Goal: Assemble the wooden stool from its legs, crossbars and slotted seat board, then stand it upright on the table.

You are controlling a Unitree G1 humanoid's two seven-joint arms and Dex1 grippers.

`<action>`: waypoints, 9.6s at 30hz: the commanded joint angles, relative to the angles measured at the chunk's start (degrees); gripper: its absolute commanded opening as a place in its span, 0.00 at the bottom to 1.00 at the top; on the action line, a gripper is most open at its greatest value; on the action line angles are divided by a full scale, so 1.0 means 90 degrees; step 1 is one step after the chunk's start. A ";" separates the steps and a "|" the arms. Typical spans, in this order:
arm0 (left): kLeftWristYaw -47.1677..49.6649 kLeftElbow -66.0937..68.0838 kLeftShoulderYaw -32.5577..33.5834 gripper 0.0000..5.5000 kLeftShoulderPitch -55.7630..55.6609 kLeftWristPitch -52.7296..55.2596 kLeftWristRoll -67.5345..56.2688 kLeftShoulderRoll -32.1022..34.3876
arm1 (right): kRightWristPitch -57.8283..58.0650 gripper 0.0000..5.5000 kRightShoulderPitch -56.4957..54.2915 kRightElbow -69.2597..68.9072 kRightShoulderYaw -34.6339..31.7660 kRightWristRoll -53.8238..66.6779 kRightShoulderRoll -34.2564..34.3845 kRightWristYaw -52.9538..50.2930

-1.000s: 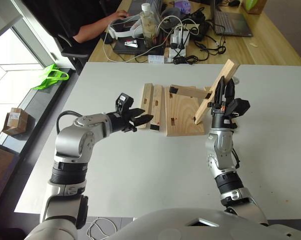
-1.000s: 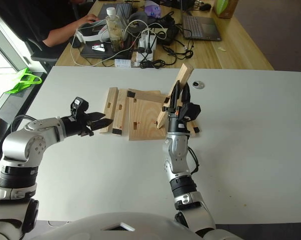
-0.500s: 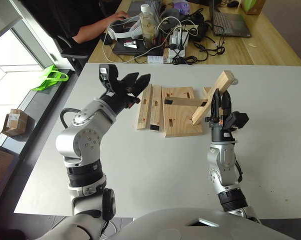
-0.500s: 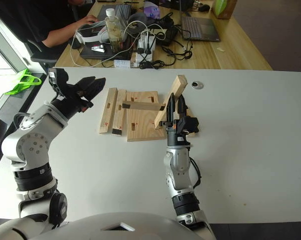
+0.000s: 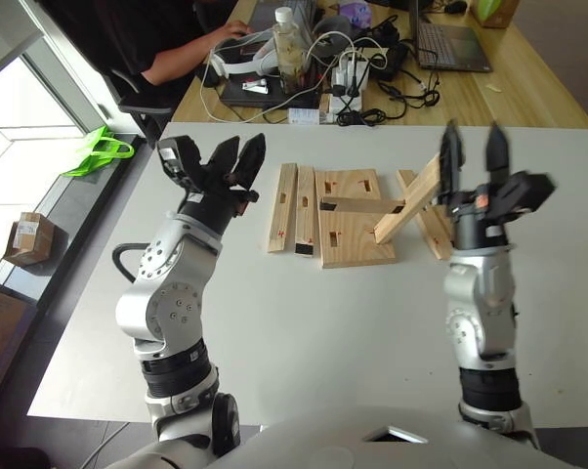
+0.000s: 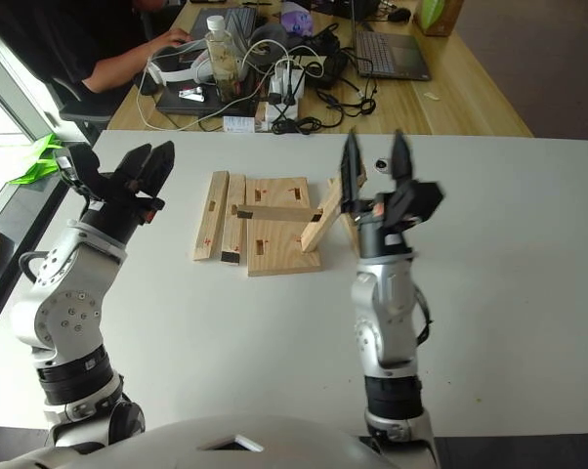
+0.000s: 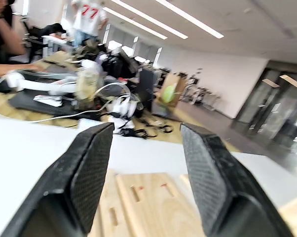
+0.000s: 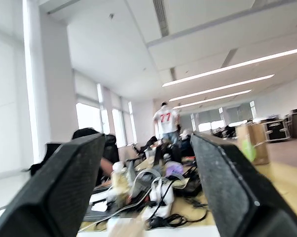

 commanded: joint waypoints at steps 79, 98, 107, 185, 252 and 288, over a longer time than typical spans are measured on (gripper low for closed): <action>-0.1140 0.1483 -0.1318 0.38 -0.4518 -0.2672 0.2842 0.1159 | 0.4617 0.59 -0.4757 0.0797 -0.2798 0.5026 -0.1327 -0.0360; -0.1761 0.2092 -0.2362 0.38 -0.4793 -0.3145 0.2765 0.0394 | 0.4897 0.47 -0.4388 -0.0113 -0.1405 0.6138 -0.0570 -0.0465; -0.1856 0.0926 -0.2546 0.38 -0.4029 -0.2719 0.2728 0.0410 | 0.4788 0.18 -0.4436 0.0078 -0.1443 0.5967 -0.0667 -0.0465; -0.2989 -0.0469 -0.1088 0.46 -0.1978 0.1039 -0.4186 0.2457 | 0.4914 0.17 -0.1479 -0.0227 0.0514 0.3041 -0.3379 0.6401; 0.1269 0.3172 -0.0079 0.46 -0.1181 -0.4263 0.2474 0.0919 | 0.5124 0.17 -0.0051 0.0600 0.0066 0.3911 -0.1990 0.5943; 0.1003 0.2905 -0.0061 0.46 -0.1575 -0.4140 0.2659 0.0686 | 0.4728 0.17 -0.0233 0.0804 -0.0035 0.3600 -0.1669 0.5573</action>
